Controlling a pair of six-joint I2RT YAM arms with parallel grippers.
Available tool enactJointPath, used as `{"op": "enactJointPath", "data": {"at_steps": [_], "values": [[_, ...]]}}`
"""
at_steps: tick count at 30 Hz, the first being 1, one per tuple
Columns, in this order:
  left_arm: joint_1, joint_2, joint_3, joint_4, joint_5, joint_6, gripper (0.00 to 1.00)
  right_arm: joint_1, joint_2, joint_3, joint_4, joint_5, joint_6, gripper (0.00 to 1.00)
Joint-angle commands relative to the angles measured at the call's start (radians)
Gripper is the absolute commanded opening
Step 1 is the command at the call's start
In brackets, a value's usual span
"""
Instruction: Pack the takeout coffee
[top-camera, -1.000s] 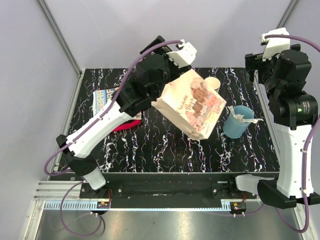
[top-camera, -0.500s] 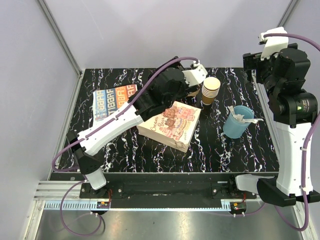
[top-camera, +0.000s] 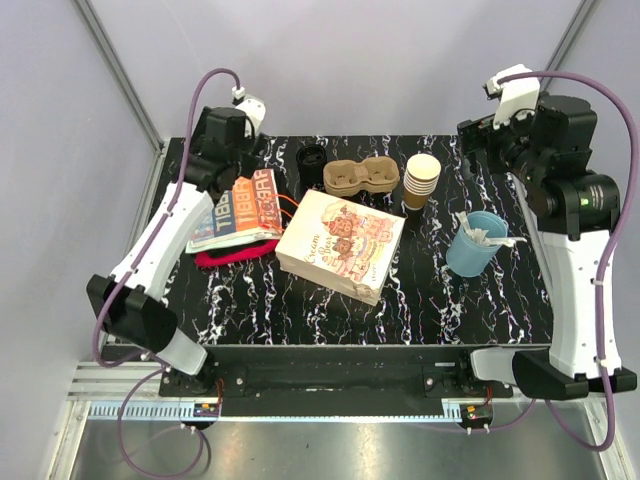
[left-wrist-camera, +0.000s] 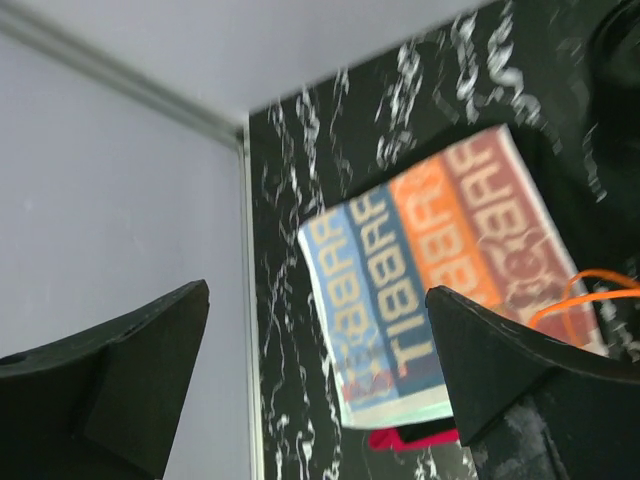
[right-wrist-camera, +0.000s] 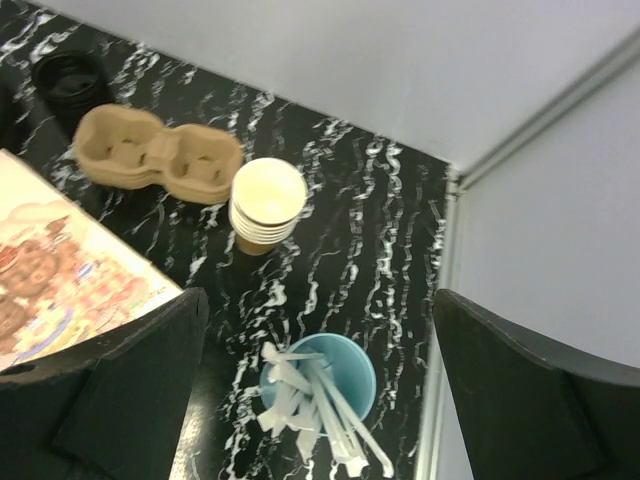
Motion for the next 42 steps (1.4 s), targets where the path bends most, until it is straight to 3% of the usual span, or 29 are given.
{"op": "enactJointPath", "data": {"at_steps": [1,9,19,33,42], "values": [[0.085,0.032,-0.051,-0.043,0.128,-0.126,0.99,0.009,0.025,0.014,-0.012,-0.138,0.017,1.00],[0.149,0.188,0.015,-0.224,0.343,-0.117,0.99,0.012,0.020,-0.018,-0.013,-0.140,0.008,1.00],[0.184,0.298,0.003,-0.300,0.527,-0.139,0.99,0.015,0.023,-0.039,-0.010,-0.137,0.008,1.00],[0.194,0.555,0.144,-0.346,0.410,-0.202,0.99,0.023,0.012,-0.087,-0.007,-0.127,-0.001,1.00],[0.289,0.639,0.225,-0.376,0.381,-0.225,0.99,0.031,0.008,-0.105,-0.004,-0.124,-0.002,1.00]]}}
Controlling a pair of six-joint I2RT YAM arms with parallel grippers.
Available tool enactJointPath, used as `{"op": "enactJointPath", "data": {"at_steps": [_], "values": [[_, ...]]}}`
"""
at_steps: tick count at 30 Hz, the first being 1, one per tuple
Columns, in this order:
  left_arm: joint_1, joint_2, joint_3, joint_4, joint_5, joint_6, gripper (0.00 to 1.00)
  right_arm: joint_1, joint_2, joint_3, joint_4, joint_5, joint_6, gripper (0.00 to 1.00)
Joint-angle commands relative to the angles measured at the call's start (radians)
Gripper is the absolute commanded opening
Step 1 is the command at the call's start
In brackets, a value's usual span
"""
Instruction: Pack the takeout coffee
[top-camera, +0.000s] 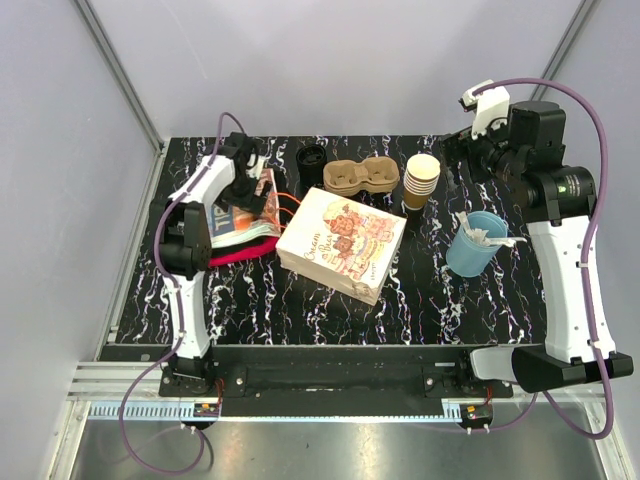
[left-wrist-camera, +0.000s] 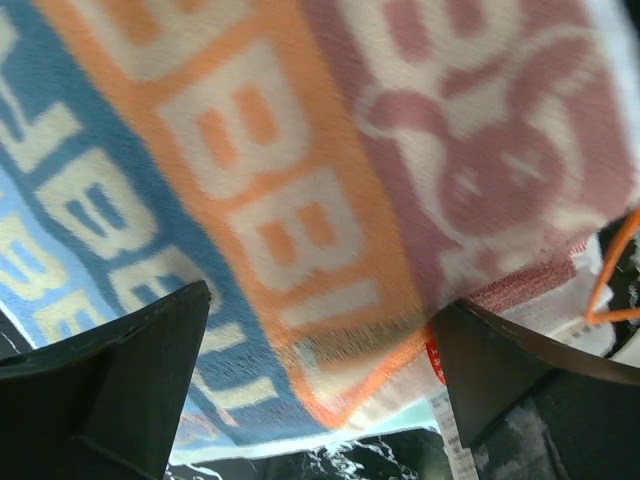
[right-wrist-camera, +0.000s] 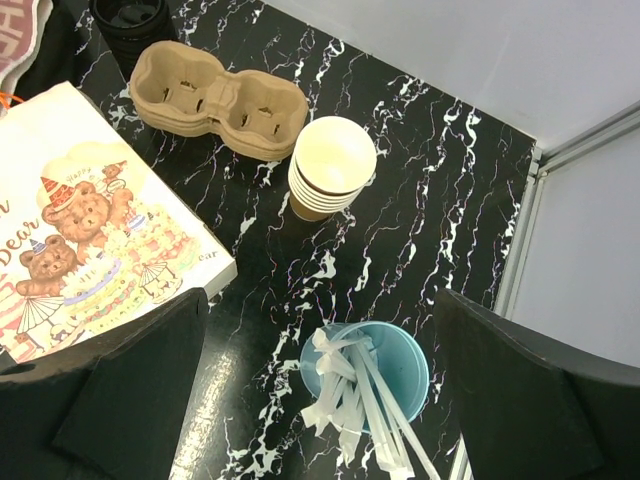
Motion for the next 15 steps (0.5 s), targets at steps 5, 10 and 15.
{"op": "enactJointPath", "data": {"at_steps": [5,10,15], "values": [[0.131,0.090,0.161,-0.019,-0.105,-0.023,0.99,0.012,-0.032,-0.010,0.012,0.003,-0.006,1.00],[0.178,0.116,0.250,-0.045,-0.027,-0.027,0.99,0.015,-0.037,-0.013,0.013,0.004,-0.002,1.00],[0.178,-0.048,0.180,0.020,0.117,-0.005,0.99,0.015,-0.040,-0.016,0.015,0.009,-0.002,1.00]]}}
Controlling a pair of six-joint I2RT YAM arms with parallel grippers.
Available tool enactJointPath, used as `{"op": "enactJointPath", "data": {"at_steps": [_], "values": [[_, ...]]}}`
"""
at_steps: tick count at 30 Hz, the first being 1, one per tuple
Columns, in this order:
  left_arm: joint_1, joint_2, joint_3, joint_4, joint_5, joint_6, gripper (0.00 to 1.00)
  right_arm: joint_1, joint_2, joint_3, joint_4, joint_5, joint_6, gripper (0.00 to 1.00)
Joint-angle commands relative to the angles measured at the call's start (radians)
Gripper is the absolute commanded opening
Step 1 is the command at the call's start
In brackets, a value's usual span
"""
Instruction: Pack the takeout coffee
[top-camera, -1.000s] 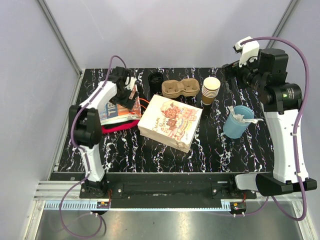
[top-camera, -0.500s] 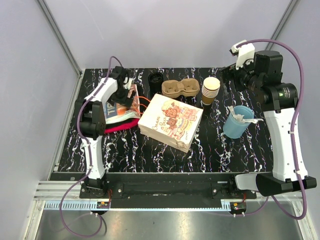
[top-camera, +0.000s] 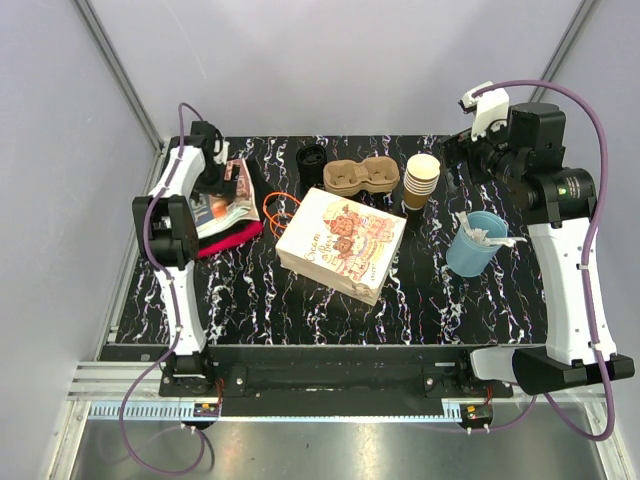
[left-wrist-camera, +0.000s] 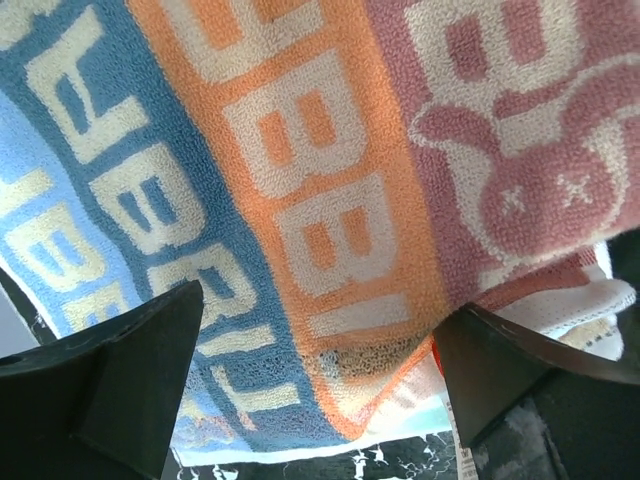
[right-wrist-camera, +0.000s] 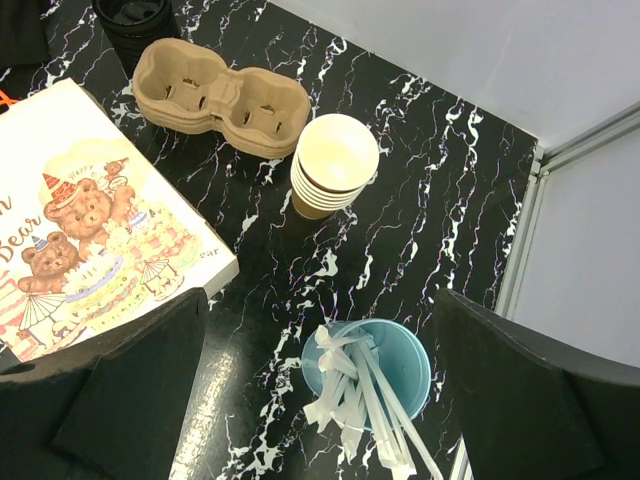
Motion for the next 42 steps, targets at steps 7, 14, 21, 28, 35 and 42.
{"op": "enactJointPath", "data": {"at_steps": [7,14,21,28,35,42], "values": [[-0.044,-0.467,-0.287,0.128,0.290,0.098,0.99,0.011,-0.029,-0.008,0.012,0.010,0.001,1.00],[-0.058,-0.552,-0.523,0.191,0.129,0.295,0.99,0.011,-0.031,-0.014,0.015,-0.005,0.006,1.00],[-0.058,-0.545,-0.552,0.052,0.200,0.379,0.99,0.011,-0.043,-0.023,0.015,0.010,0.004,1.00],[-0.068,-0.556,-0.644,-0.034,0.220,0.372,0.99,0.011,-0.036,-0.028,0.015,0.010,-0.001,1.00],[-0.078,-0.490,-0.669,0.013,0.140,0.315,0.99,0.011,-0.029,-0.016,0.018,-0.007,0.009,1.00],[-0.088,-0.386,-0.602,0.049,0.068,0.260,0.99,0.014,-0.028,-0.019,0.013,-0.002,0.004,1.00]]}}
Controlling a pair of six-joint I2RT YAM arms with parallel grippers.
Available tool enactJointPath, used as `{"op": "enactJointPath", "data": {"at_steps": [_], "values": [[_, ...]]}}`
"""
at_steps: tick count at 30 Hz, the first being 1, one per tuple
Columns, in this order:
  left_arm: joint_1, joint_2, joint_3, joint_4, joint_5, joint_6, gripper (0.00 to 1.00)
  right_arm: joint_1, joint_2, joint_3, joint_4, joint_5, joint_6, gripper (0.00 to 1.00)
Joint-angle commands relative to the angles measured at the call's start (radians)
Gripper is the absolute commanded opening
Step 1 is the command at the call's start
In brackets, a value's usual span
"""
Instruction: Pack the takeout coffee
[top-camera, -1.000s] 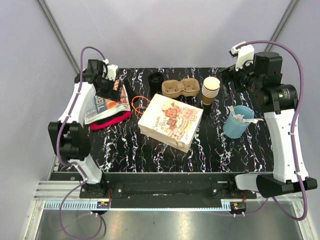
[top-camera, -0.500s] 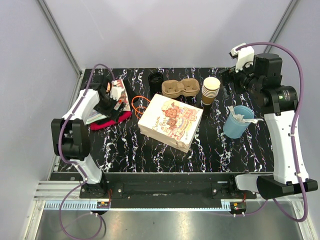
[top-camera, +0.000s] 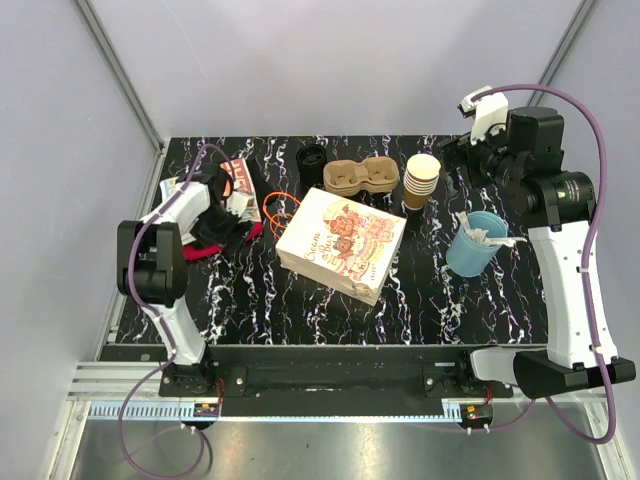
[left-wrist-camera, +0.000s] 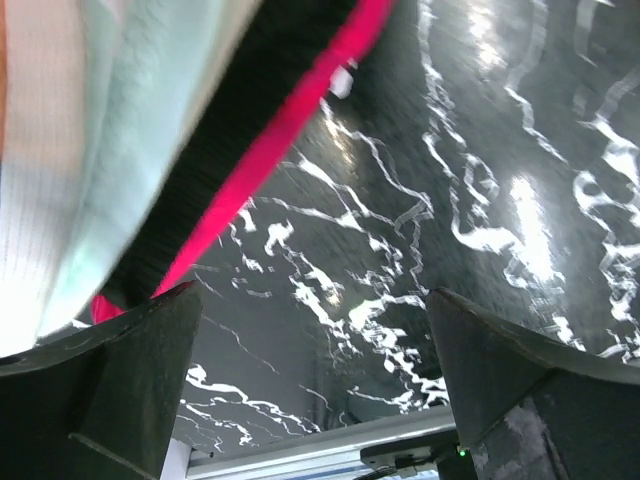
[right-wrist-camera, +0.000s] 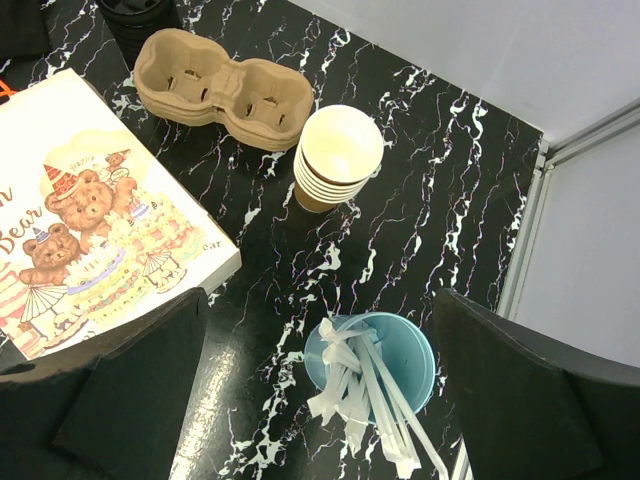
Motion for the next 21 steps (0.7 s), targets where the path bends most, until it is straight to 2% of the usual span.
{"op": "enactJointPath", "data": {"at_steps": [1,6,12,16,21], "values": [[-0.012,0.063,0.069,0.049,-0.095,-0.043,0.99,0.011,-0.011,0.014,0.015,-0.006,0.002,1.00],[-0.006,0.129,0.109,0.093,-0.197,-0.055,0.99,0.014,-0.005,0.020,0.010,-0.006,0.001,1.00],[0.049,0.221,0.259,0.090,-0.271,-0.114,0.99,0.022,0.002,0.022,0.012,-0.006,-0.001,1.00],[0.093,0.325,0.407,0.075,-0.304,-0.151,0.99,0.023,0.002,0.014,0.012,-0.006,-0.004,1.00],[0.136,0.436,0.670,0.005,-0.343,-0.195,0.99,0.028,0.003,0.011,0.013,-0.006,-0.002,1.00]]}}
